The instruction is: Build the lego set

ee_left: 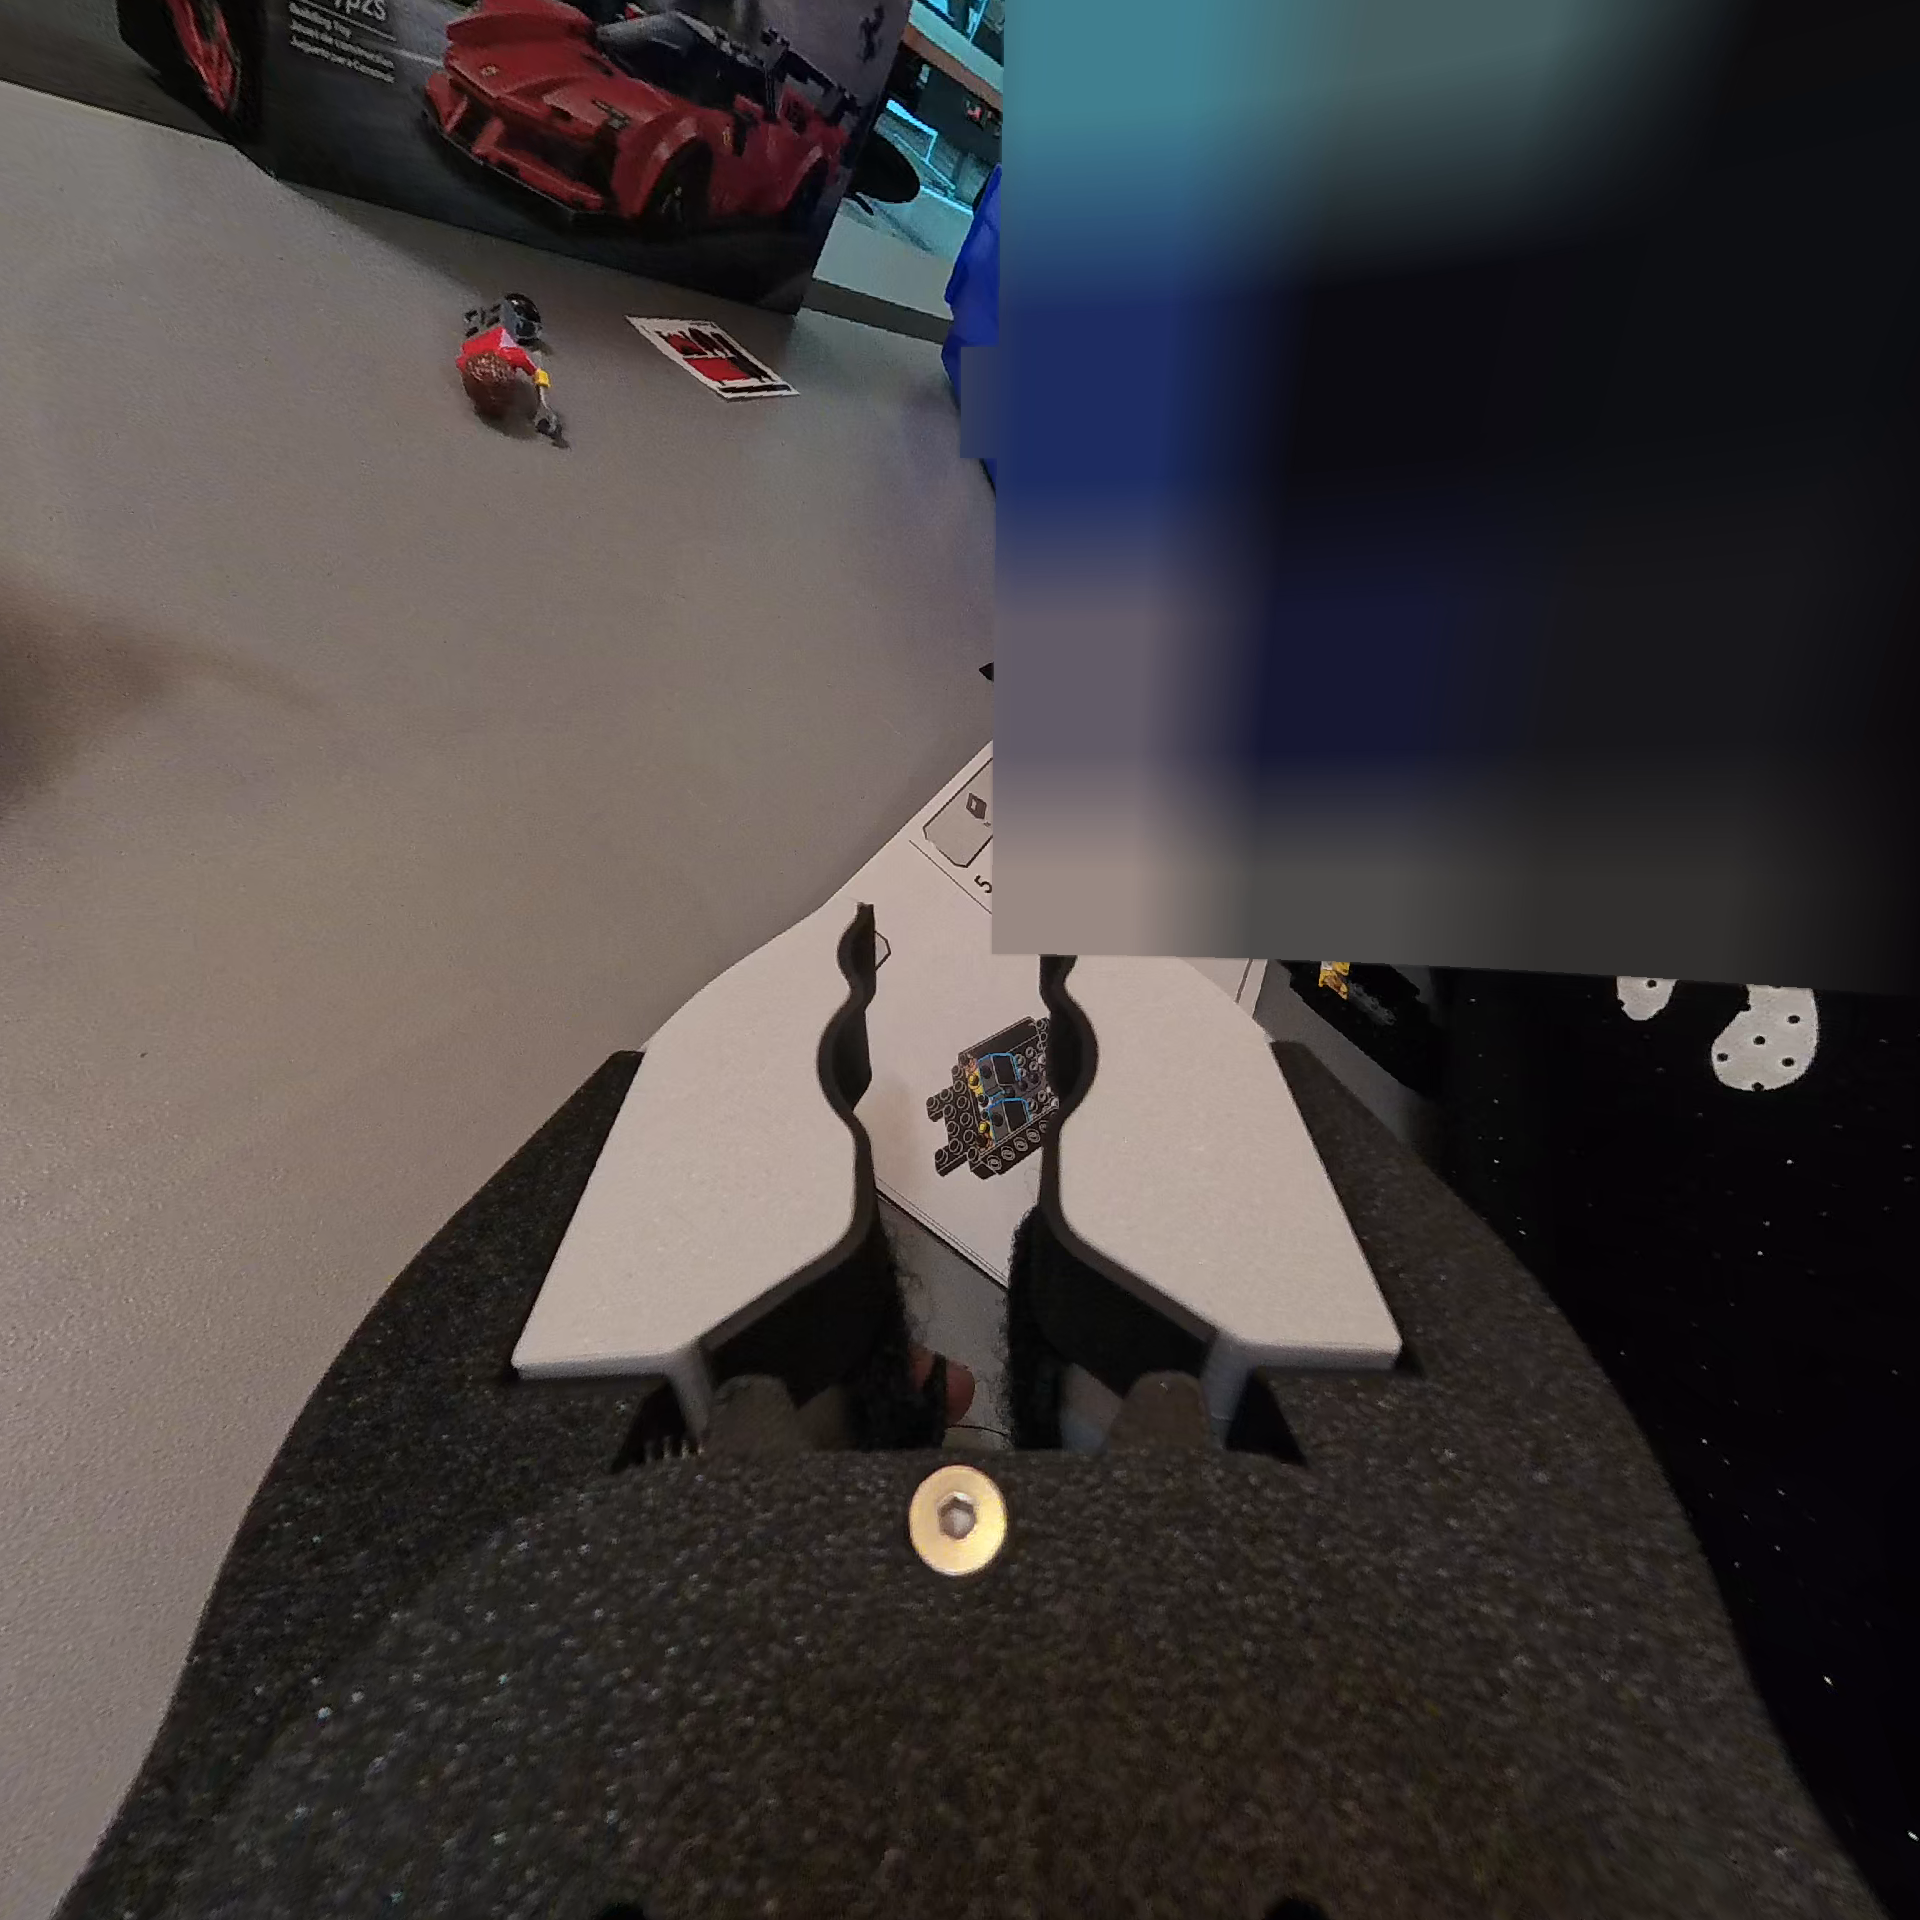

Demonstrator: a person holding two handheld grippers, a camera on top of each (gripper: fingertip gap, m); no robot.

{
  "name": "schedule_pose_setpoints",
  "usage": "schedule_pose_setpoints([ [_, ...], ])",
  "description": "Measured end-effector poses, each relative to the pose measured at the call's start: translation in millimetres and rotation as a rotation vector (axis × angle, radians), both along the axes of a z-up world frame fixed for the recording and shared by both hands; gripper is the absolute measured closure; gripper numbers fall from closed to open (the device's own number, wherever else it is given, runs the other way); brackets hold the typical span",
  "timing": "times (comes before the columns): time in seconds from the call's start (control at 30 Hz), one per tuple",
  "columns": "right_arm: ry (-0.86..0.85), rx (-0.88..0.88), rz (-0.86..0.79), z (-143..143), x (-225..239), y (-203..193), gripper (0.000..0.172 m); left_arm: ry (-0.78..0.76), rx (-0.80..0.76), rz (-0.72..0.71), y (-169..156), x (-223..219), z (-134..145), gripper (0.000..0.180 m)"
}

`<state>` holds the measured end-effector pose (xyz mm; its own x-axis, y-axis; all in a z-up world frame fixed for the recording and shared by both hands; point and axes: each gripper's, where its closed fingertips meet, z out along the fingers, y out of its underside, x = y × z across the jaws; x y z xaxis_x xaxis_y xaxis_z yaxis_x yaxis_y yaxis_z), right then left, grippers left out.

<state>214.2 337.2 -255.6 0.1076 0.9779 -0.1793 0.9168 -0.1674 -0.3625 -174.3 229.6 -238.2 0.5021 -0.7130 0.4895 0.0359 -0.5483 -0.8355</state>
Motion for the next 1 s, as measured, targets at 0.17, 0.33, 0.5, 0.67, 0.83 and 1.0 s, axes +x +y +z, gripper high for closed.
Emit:
schedule_pose_setpoints([
  [0.17, 0.172, 0.243, -0.198, 73.7, 25.4, 49.7, 0.131, 0.007, -0.003, 0.004, 0.7, 0.1, -1.0, 0.151],
  [0.33, 0.104, 0.268, -0.391, 94.7, 82.4, 62.0, 0.104, 0.018, -0.009, -0.001, 0.4, 1.3, -2.7, 0.151],
  [0.5, -0.076, 0.098, -0.415, 33.6, 100.6, 21.1, 0.104, 0.01, 0.003, 0.003, 0.2, 0.8, -0.8, 0.152],
  [0.67, -0.159, 0.101, -0.377, 9.4, 98.3, 7.5, 0.163, 0.007, -0.009, -0.005, 0.0, 1.6, -1.7, 0.151],
  [0.83, -0.13, 0.018, -0.431, 14.0, 92.4, -1.3, 0.149, 0.029, 0.008, 0.002, -0.5, 2.5, -2.3, 0.152],
  [1.0, 0.009, 0.197, -0.424, 63.6, 106.2, 47.0, 0.126, 0.02, 0.004, -0.001, -0.8, 2.7, -1.8, 0.151],
])
